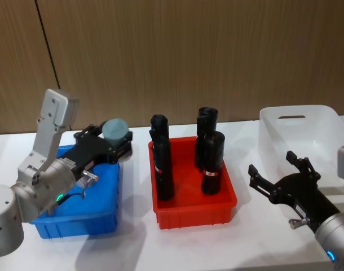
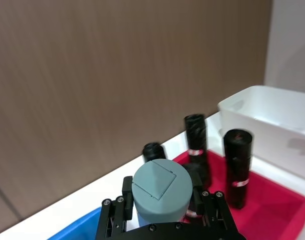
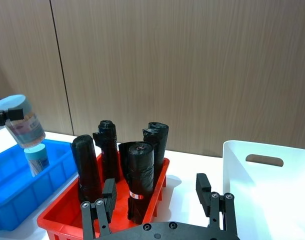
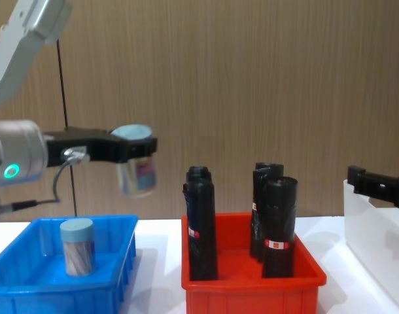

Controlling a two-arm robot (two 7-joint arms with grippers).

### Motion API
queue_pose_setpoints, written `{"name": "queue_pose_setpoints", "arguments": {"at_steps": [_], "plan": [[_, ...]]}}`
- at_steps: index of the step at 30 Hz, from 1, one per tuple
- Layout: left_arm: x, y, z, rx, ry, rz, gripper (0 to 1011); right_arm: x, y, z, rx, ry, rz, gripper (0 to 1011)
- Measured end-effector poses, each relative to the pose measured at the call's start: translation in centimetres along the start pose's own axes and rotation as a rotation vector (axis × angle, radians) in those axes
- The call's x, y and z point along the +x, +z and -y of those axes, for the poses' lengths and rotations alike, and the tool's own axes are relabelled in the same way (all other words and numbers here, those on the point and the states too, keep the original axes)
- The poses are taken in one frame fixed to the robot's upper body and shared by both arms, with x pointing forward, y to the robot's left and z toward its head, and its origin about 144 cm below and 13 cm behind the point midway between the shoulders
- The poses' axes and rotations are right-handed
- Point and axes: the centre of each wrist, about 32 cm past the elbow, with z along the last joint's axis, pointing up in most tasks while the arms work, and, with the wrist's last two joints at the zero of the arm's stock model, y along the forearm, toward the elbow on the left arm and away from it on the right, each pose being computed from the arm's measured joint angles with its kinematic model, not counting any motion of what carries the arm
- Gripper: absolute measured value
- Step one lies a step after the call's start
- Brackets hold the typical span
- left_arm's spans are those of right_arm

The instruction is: Pick the cotton swabs from the blue box and place them into the white box.

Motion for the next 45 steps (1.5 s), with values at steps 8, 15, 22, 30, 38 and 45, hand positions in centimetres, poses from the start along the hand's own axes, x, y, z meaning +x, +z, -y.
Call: {"name": "queue_pose_setpoints", "arguments": {"at_steps": [8,15,22,30,38,45], "plan": [[-0.5,1.2,0.9,-0.047,-0.116,-0.022,671,0.0,0.0,0.0,0.000,0.000,0.000,1002],[-1.0,2.0,2.0,-0.068,-0.212,-0.049,670,0.0,0.0,0.0,0.000,0.000,0.000,1002],[-1.5,2.8,4.1,-0.080,-0.328,-0.088,670,0.0,0.0,0.0,0.000,0.000,0.000,1002],[-1.9,3.4,6.3,-0.079,-0.420,-0.122,670,0.0,0.0,0.0,0.000,0.000,0.000,1002],[-2.2,3.8,7.3,-0.079,-0.465,-0.136,670,0.0,0.0,0.0,0.000,0.000,0.000,1002],[-2.3,3.9,7.9,-0.079,-0.488,-0.143,670,0.0,0.2,-0.2,-0.002,0.008,0.019,1002]]}}
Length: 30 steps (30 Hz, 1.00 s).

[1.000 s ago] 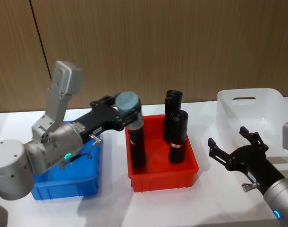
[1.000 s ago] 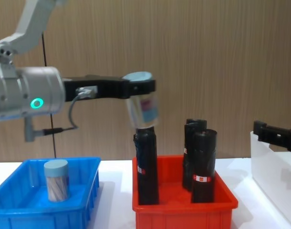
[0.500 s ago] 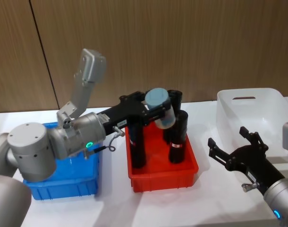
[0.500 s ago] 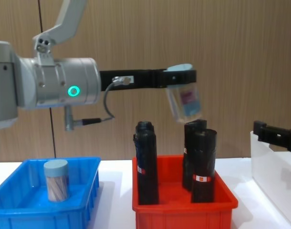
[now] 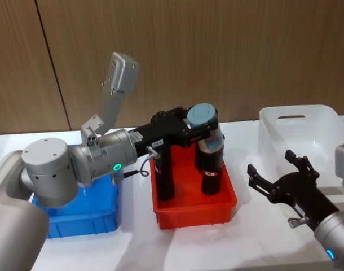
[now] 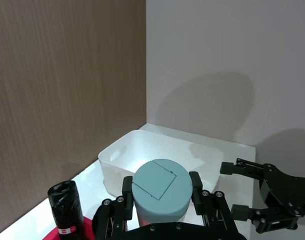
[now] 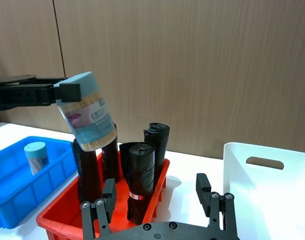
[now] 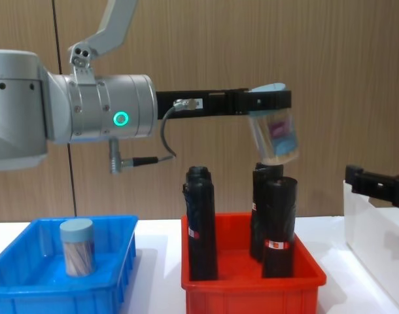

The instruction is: Pick the cotton swabs from the blue box and place them into the white box.

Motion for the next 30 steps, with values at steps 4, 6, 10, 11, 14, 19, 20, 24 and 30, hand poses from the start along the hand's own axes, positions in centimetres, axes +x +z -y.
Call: {"name": "queue_pose_setpoints", "arguments": {"at_steps": [4,6,10,11,14,19,20,24,30], "plan": [[0.1,0.1,0.2,0.000,-0.008,-0.003,670,0.0,0.3,-0.3,-0.003,0.014,0.026,1002],[0.1,0.1,0.3,0.000,-0.012,-0.004,670,0.1,0.5,-0.6,-0.005,0.026,0.044,1002],[0.1,0.1,0.4,0.000,-0.017,-0.006,670,0.1,0.9,-1.1,-0.008,0.052,0.081,1002],[0.1,0.1,0.4,0.000,-0.018,-0.006,670,0.1,1.0,-1.2,-0.008,0.058,0.086,1002],[0.1,0.1,0.5,0.000,-0.021,-0.007,670,0.1,1.3,-1.7,-0.007,0.083,0.117,1002],[0.1,0.2,0.6,-0.001,-0.024,-0.008,671,0.1,1.8,-2.5,-0.003,0.115,0.156,1002],[0.1,0.2,0.6,-0.001,-0.025,-0.008,671,0.1,1.9,-2.6,-0.002,0.120,0.162,1002],[0.1,0.2,0.7,0.000,-0.027,-0.009,670,0.0,2.4,-3.4,0.001,0.149,0.196,1002],[0.1,0.2,0.7,0.000,-0.028,-0.009,671,-0.1,2.9,-4.5,0.006,0.177,0.226,1002]]}}
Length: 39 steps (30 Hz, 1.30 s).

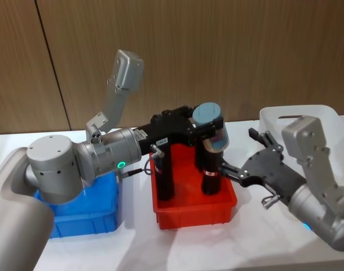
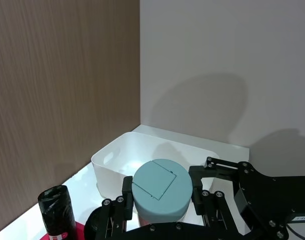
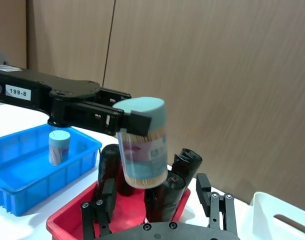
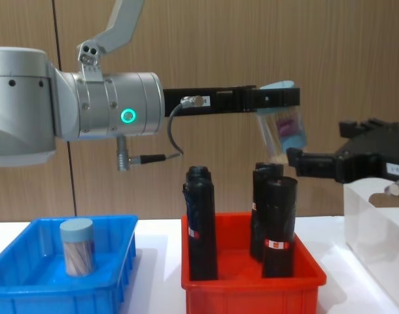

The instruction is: Pick the cotton swabs from the blue box and place them into the white box.

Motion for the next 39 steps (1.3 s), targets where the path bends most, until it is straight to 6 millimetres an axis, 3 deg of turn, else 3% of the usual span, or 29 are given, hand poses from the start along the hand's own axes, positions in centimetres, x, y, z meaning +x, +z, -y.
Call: {"name": "queue_pose_setpoints", "arguments": {"at_steps": [30,39], "plan": [[0.0,0.0,0.1,0.000,-0.002,0.000,670,0.4,0.3,-3.9,-0.022,0.066,0.029,1000],[0.0,0.0,0.1,0.000,-0.002,0.000,670,0.5,0.1,-4.6,-0.027,0.068,0.023,797]]}}
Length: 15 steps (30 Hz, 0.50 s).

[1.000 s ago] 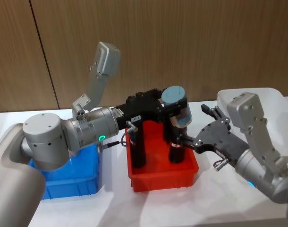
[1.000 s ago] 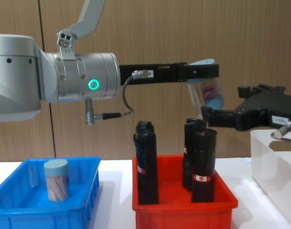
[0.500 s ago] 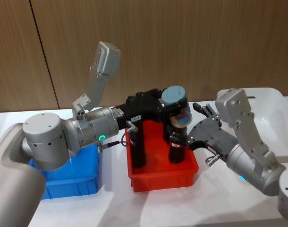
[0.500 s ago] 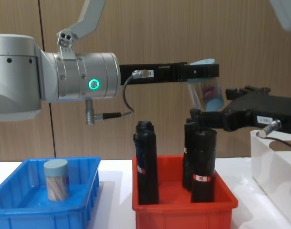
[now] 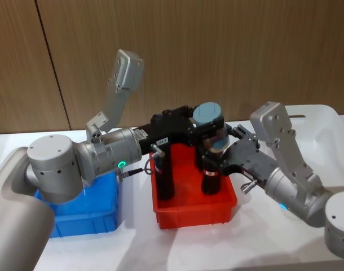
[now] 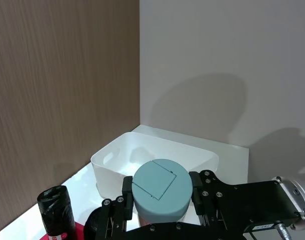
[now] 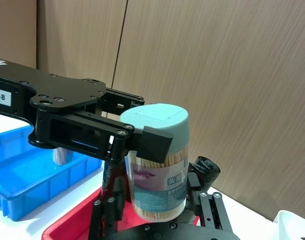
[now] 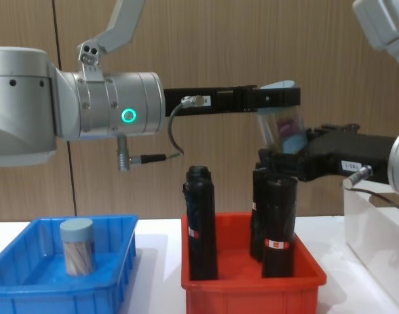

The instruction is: Pick the cotton swabs from the blue box and place them into the white box.

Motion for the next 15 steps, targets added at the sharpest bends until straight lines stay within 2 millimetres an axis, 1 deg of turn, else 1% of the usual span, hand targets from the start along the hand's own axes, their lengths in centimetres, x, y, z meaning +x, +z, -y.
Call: {"name": "queue_pose_setpoints", "arguments": {"at_steps": [2,6,11,14,15], "plan": [[0.00,0.00,0.00,0.000,0.000,0.000,671,0.05,-0.01,-0.14,0.001,0.000,-0.001,719],[0.00,0.00,0.00,0.000,0.000,0.000,671,0.15,0.01,-0.35,0.003,-0.001,-0.002,634],[0.01,0.01,-0.02,-0.001,0.002,0.001,670,0.25,0.00,-0.50,0.005,-0.001,-0.005,628],[0.00,0.01,-0.01,-0.001,0.001,0.000,693,0.37,0.04,-0.57,0.007,-0.006,-0.006,628],[0.00,-0.01,0.00,-0.001,0.000,0.000,734,0.42,0.08,-0.58,0.009,-0.009,-0.005,628]]}}
